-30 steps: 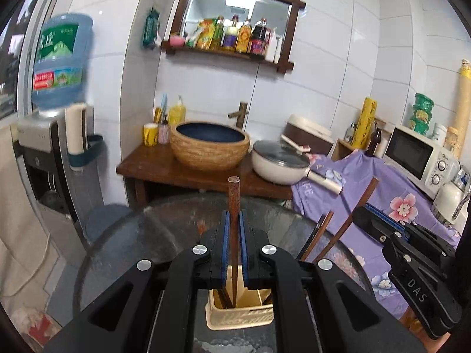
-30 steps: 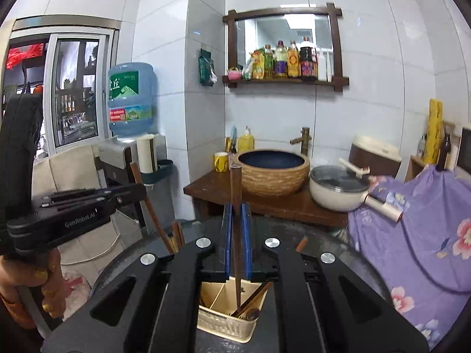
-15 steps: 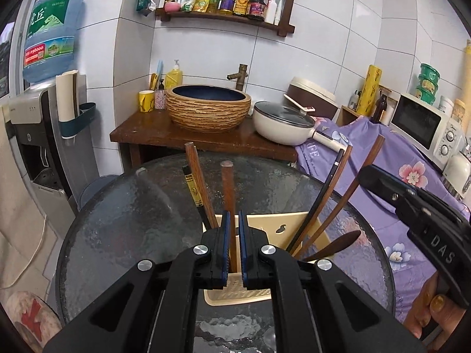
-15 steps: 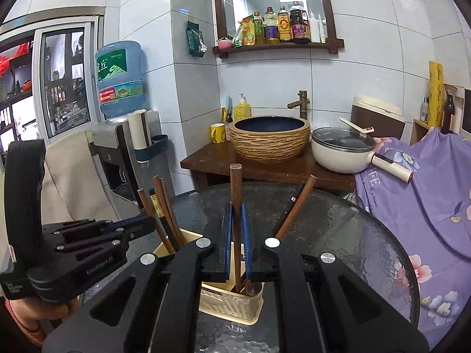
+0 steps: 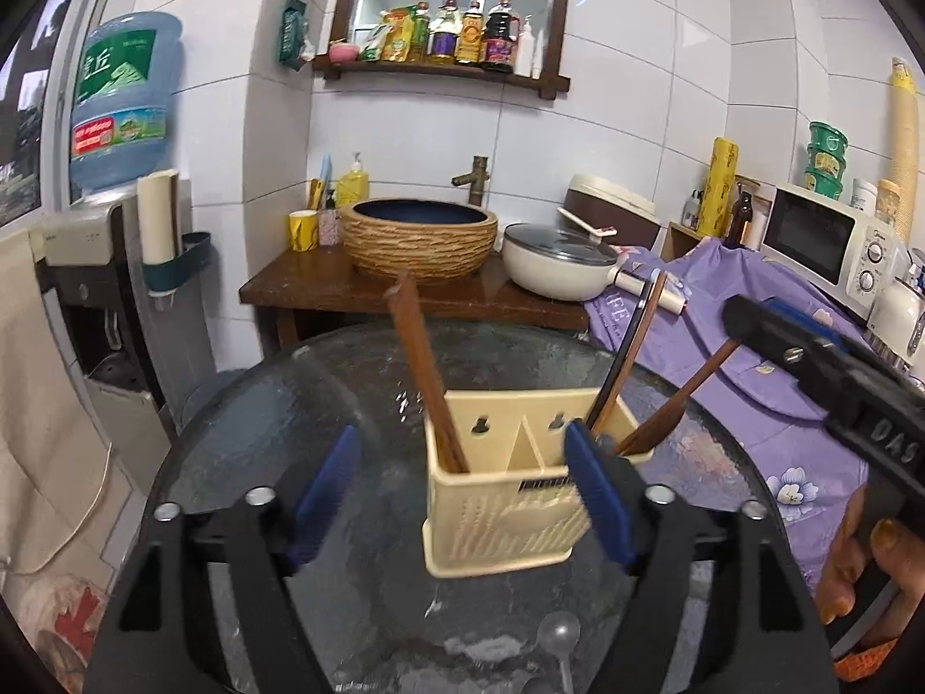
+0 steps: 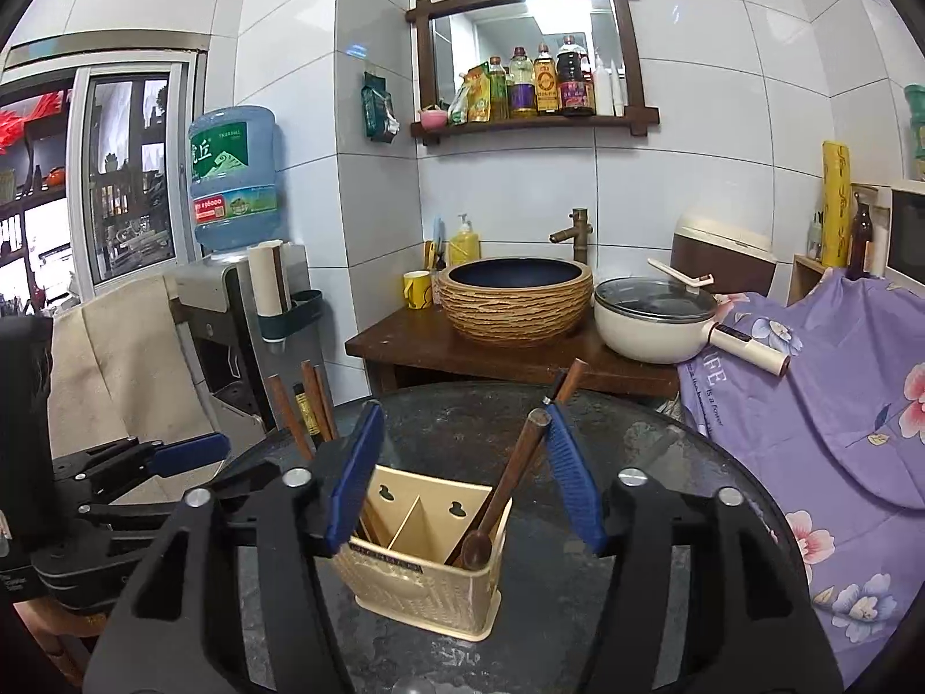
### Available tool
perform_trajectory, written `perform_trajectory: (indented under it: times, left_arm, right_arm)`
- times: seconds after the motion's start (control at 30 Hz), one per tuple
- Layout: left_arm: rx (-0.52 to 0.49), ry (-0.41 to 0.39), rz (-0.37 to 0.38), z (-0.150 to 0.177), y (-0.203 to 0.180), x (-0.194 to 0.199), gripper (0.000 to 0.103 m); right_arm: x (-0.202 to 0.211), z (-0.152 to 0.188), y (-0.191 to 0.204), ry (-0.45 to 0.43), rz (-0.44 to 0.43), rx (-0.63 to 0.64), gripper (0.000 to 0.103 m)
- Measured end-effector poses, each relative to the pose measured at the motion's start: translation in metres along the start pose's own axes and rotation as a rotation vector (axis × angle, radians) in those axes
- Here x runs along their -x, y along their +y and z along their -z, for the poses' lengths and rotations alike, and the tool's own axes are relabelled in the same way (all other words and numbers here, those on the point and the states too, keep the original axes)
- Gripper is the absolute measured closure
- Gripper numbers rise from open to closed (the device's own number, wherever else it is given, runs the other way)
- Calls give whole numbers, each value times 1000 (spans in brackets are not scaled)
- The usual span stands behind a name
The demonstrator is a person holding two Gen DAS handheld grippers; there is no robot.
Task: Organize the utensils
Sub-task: 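Open both grippers and pull them back from the holder, then grasp a metal spoon with the left gripper while the right grasps a clear plastic spoon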
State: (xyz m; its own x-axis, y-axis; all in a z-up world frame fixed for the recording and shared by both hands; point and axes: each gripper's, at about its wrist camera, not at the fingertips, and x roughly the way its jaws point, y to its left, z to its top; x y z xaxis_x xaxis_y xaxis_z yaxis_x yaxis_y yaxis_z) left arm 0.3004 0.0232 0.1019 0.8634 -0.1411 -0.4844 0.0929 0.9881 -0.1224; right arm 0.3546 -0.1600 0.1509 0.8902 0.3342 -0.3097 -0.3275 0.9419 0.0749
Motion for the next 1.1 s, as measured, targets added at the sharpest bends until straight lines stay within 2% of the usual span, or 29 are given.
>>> perform_trajectory:
  times: [0.2,0.27,0.43,0.53,0.77,1.1]
  left_arm:
    - [-22,98,-13,58,-4,4,22]
    - [-50,148,-20,84,-12,1,22]
    - [-70,258,6,133,-30,-9,23]
    - [-69,285,-16,151,-37,-13,24]
    - [-32,328,-21,168,-45,-24,28]
    - [31,359,-40,175,-56,-39,47]
  right_arm:
    - [37,37,4,-7,52,18,17]
    - [41,52,5,11,65,25,17]
    - [40,101,2,123,138,36,17]
    - [36,127,-5,186,152,4,17]
    - [30,179,-22,295,184,-61,17]
    - [28,198,-30,333,172,-89,17]
